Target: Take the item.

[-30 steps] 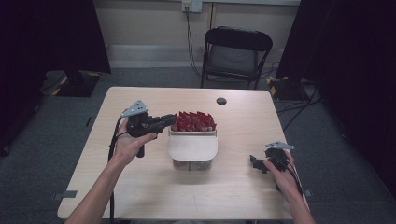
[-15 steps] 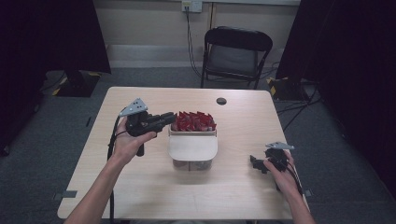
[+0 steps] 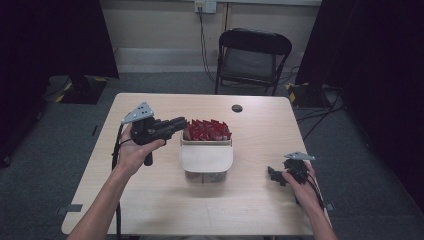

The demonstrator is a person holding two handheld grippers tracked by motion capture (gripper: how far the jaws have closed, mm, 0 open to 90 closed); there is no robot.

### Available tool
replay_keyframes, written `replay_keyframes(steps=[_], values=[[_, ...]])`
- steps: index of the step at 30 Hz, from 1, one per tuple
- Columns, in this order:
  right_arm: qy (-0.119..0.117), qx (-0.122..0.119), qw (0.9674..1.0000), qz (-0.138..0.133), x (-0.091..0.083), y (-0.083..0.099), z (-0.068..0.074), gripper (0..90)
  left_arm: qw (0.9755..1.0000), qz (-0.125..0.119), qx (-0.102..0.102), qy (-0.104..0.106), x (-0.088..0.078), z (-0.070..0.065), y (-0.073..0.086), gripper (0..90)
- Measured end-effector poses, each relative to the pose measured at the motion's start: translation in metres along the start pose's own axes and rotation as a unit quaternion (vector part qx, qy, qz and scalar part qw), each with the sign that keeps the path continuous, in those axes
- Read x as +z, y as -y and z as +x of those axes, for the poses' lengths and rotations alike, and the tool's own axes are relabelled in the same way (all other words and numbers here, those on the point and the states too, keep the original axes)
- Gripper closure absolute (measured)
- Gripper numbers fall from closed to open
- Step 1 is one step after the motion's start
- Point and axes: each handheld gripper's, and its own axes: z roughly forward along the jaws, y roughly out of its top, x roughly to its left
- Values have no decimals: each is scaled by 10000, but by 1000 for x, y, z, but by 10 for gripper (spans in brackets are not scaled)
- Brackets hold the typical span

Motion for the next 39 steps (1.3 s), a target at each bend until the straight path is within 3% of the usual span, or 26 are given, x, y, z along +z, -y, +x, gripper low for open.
replay_keyframes(steps=[3, 20, 28, 39], values=[[0, -2, 10000, -1, 0, 0, 0, 119, 9999, -80, -85, 25, -2, 1, -2, 813], [-3, -6, 10000, -2, 0, 0, 0, 120, 9992, -406, -9, 10, -21, -2, -17, 813], [-4, -4, 10000, -1, 0, 0, 0, 119, 9986, -510, 47, -166, -33, 4, -23, 813], [-4, -8, 10000, 0, 0, 0, 0, 119, 9976, -586, -55, -353, -45, 18, -24, 813]])
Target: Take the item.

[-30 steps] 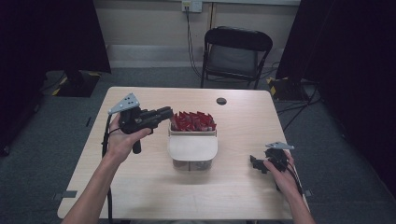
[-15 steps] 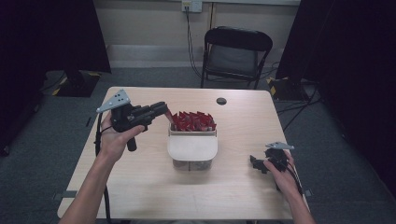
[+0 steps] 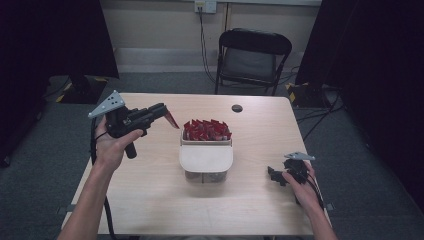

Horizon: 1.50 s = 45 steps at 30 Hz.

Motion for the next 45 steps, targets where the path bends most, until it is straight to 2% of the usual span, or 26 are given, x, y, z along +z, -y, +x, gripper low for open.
replay_keyframes(steps=[16, 21, 28, 35, 45], values=[[-1, -2, 10000, -2, 0, 0, 0, 119, 9983, 354, -231, -404, 7, 31, 26, 812], [-1, 0, 10000, -1, 0, 0, 0, 119, 9977, 400, -304, -458, 8, 40, 34, 812], [-2, 3, 10000, -1, 0, 0, 0, 119, 9959, 599, -377, -559, 14, 50, 48, 812], [-2, 2, 10000, -1, 0, 0, 0, 119, 9940, 840, -410, -574, 25, 53, 62, 811], [-2, 0, 10000, -1, 0, 0, 0, 119, 9913, 1170, -293, -528, 43, 48, 80, 810]])
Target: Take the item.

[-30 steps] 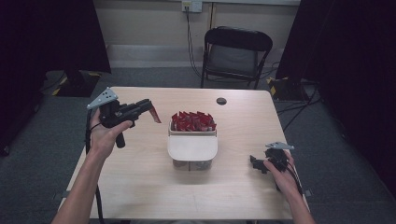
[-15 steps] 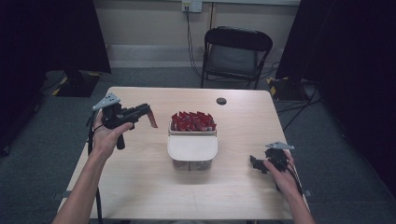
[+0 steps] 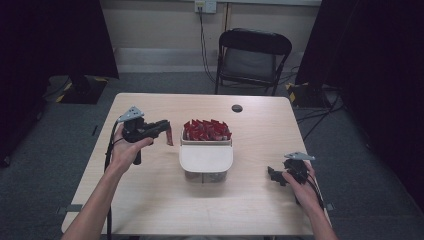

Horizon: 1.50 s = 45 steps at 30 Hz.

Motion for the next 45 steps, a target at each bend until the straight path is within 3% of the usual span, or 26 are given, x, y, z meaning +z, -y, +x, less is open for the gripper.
replay_keyframes(steps=[24, 31, 38, 42, 45], values=[[0, 0, 10000, 0, 0, 0, 0, 120, 9996, 256, -55, 68, 13, 1, 18, 808], [1, -2, 10000, -1, 0, 0, 0, 119, 9993, 352, -64, 70, 8, -1, 23, 809], [1, 1, 10000, 0, 0, 0, 0, 119, 9986, 513, 103, 58, -4, 0, 28, 807], [2, 2, 10000, 1, 0, 0, 0, 119, 9989, 462, -73, 80, -13, 7, 34, 807], [1, 0, 10000, 1, 0, 0, 0, 119, 9983, 571, 20, -94, -18, 11, 38, 808]])
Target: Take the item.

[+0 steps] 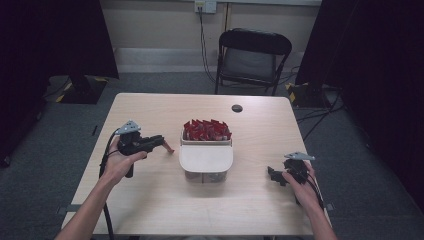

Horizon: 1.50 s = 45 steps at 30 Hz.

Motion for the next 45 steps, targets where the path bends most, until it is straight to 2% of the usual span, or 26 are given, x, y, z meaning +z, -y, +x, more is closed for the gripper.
replay_keyframes(steps=[3, 6, 13, 22, 28, 39, 42, 45], values=[[0, 1, 10000, 0, 0, 0, 0, 119, 10000, 76, -6, -13, -2, 4, 5, 809], [2, 6, 10000, 1, 0, 0, 0, 118, 9999, 51, -127, 55, -2, 6, 6, 810], [-1, 5, 10000, 2, 0, 0, 0, 118, 9994, 334, -53, -37, 4, 7, 17, 810], [0, 4, 10000, 2, 0, 0, 0, 118, 9981, 621, 24, 43, 3, 6, 30, 810], [1, 1, 10000, 2, 0, 0, 0, 117, 9979, 627, -105, 117, 4, 9, 38, 810], [1, 0, 10000, 2, 0, 0, 0, 118, 9967, 782, 14, 200, 17, 2, 45, 809], [2, 1, 10000, 2, 0, 0, 0, 118, 9964, 823, 23, 206, 19, 2, 46, 805], [1, 0, 10000, 1, 0, 0, 0, 118, 9961, 844, -50, 236, 21, 2, 48, 800]])
